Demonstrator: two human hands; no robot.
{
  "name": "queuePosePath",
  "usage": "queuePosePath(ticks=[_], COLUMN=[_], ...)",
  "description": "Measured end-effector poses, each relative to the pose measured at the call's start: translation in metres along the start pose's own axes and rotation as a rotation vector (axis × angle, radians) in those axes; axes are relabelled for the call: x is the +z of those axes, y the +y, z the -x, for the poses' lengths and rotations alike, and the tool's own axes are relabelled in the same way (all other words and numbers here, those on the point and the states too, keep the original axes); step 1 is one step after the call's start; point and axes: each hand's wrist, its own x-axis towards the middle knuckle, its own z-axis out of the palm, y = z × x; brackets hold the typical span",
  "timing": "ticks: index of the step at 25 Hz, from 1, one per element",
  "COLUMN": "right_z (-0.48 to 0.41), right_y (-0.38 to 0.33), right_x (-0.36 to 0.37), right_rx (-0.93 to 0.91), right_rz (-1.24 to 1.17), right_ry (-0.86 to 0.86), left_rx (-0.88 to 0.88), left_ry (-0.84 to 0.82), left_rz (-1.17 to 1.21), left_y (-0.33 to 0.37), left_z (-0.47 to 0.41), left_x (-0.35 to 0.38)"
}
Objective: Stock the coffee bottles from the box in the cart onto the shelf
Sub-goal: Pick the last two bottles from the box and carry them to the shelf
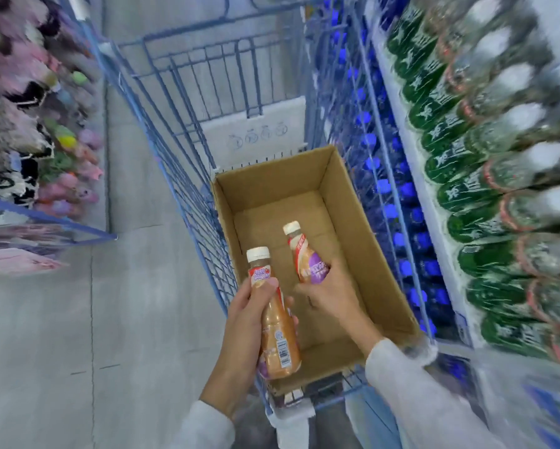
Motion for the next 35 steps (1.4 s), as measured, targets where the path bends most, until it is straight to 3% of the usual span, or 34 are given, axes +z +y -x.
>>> queuePosePath(ticks=[6,10,22,27,35], right_z=[0.189,0.278,0.524,0.618,0.694], right_y=[-0.013,0.018,0.228,0.306,0.371], right_x=[-0.091,-0.137,-0.246,-0.273,-0.316], right_rx=[-0.098,-0.109,-0.205,-0.169,-0.203], right_rz=[-0.337,-0.538,-0.879,-0.985,-1.126], right_ry=[0.222,0.354,0.704,0.904,1.169], left_rx=[0.094,0.136,0.184,0.117,0.099], left_ry=[-0.171,-0.347,-0.828,-1.045,-1.317], left_rz=[-0.238,-0.364,-0.538,-0.617,-0.721], left_y=[0.004,-0.021,-0.2,-0.276,-0.353], left_z=[0.07,0.13,0.364,0.457,0.543], left_x=[0.051,0.105,0.249,0.291,0.357])
